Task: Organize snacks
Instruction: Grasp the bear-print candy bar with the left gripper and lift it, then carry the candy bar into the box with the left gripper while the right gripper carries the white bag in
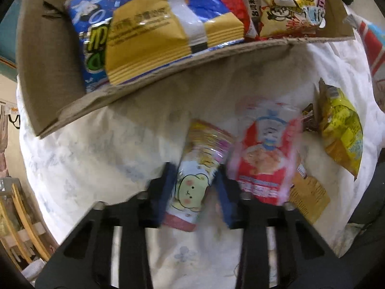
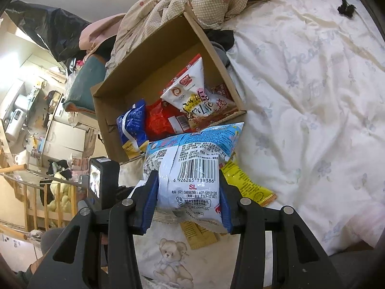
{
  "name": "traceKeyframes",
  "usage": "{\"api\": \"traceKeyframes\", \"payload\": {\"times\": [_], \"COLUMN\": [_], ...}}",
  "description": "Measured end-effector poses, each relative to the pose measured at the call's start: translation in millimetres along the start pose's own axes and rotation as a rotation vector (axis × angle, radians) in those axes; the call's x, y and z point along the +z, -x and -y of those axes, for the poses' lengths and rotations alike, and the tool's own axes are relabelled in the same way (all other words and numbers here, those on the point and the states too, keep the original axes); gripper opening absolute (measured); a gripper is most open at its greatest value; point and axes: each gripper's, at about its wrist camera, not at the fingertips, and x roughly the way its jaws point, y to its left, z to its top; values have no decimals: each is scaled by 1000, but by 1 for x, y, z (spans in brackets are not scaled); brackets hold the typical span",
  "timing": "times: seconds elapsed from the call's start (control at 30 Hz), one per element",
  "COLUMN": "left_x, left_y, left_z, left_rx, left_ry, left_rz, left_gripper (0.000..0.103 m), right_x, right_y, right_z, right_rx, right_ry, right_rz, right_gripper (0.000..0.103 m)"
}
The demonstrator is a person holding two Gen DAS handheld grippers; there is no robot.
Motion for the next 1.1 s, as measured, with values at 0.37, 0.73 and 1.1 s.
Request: {"api": "traceKeyframes", "payload": {"times": [0.37,0.73,1.1], "left_x": [-25,-65,-49], "left_y": [41,118,187], "left_z": [-30,-28,-30], "left_rx": [-89,-116,-116], "left_ry": [251,305,299], "left_rz": [62,304,505], "left_gripper": [23,23,23], "right_x": [-1,-3,7], "right_y": [7,14,38], "right_z": [-4,-19,-34], "right_rx": [1,56,82], "right_ry": [17,54,93], "right_rz": [25,62,151], "right_gripper": [47,47,47]}}
